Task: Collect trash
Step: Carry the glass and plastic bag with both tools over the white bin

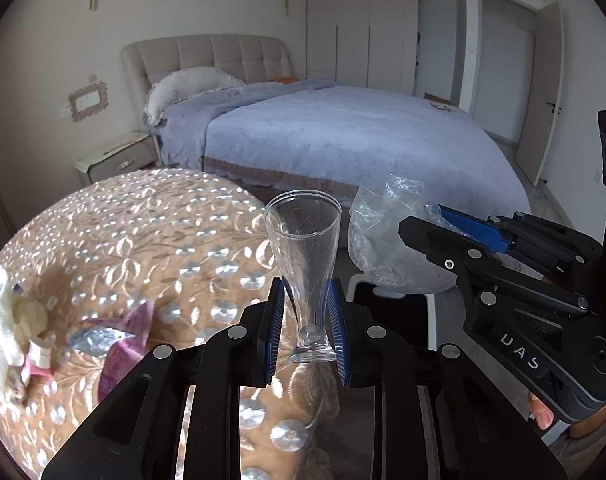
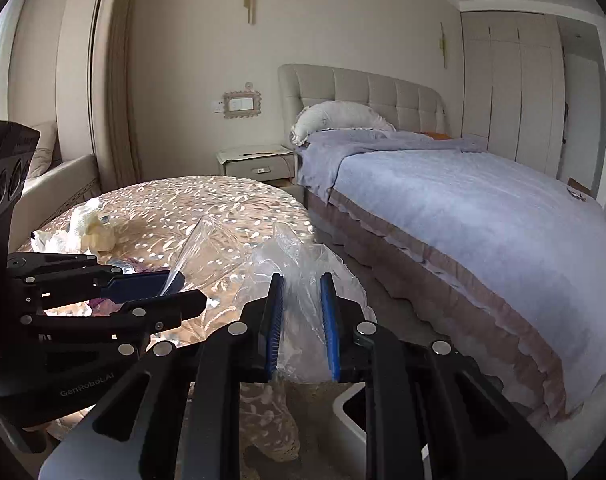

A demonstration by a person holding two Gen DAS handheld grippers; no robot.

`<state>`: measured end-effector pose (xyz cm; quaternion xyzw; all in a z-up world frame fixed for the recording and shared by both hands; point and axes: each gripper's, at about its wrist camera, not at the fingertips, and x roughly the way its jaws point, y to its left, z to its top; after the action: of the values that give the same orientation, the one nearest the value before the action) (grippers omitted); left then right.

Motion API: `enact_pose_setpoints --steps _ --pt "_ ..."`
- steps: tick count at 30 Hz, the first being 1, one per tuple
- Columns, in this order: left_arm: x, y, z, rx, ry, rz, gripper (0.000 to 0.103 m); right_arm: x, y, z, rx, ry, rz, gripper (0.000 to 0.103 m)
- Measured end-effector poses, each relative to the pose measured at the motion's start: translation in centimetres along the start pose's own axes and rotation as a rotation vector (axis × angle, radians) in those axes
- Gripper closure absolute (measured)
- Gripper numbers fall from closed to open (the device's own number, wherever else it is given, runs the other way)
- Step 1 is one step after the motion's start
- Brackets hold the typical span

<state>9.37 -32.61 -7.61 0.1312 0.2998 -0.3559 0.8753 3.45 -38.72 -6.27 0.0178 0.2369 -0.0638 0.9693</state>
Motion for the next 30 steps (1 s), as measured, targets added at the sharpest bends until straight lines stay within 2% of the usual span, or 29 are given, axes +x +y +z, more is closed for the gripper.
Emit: enact_pose_setpoints --steps 3,18,30 --pt "1.4 -1.3 0.3 0.026 -0.004 -0.013 0.081 0.2 -1.5 -0.3 0.024 0.004 -0.021 0.083" --pt "9.5 -6.5 1.2 0.068 0.101 -0.058 0.081 2.2 -9.1 -3.4 0.137 0.033 -0.086 0.083" --pt "19.5 -11.3 0.4 0.092 0.235 -0.123 0.081 4.9 -15.0 -6.9 0.217 0.099 -0.179 0.083"
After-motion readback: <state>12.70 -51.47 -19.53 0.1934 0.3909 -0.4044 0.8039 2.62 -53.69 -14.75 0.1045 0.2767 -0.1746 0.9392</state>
